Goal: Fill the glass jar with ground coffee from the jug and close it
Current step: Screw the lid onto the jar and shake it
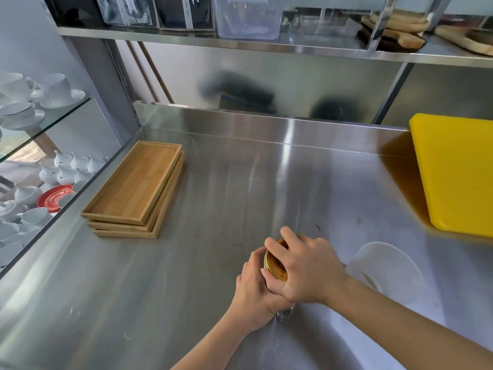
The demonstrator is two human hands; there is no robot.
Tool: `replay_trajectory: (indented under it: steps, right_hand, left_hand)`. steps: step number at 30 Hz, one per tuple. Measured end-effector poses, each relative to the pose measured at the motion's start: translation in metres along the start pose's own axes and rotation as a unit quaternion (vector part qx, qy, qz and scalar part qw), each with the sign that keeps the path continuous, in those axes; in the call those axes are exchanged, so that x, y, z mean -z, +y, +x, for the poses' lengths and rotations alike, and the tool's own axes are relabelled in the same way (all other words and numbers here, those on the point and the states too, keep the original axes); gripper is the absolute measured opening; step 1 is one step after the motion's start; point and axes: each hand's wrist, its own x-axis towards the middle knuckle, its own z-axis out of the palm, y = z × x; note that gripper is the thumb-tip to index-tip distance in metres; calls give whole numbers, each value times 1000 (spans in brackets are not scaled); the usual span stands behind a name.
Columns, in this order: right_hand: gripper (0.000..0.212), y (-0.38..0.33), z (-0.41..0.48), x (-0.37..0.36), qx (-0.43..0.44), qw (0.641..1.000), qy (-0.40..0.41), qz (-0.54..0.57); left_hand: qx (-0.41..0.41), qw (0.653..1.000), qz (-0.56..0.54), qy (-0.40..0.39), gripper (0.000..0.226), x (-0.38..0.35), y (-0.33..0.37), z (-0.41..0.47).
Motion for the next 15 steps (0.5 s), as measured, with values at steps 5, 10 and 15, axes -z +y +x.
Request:
replay_trajectory:
  steps: [5, 10, 15]
  right_hand:
    - [46, -9, -3, -2, -60, 998, 23, -18]
    - [48, -16, -6, -2, -100, 994, 24, -32]
    - [49, -14, -6, -1, -98, 995, 20, -27]
  left_hand:
    - [-2, 995, 63, 75, 84, -15, 12, -15]
    - [5, 989, 83, 119, 93, -26, 13, -22]
    - [11, 988, 74, 133, 97, -27, 18, -24]
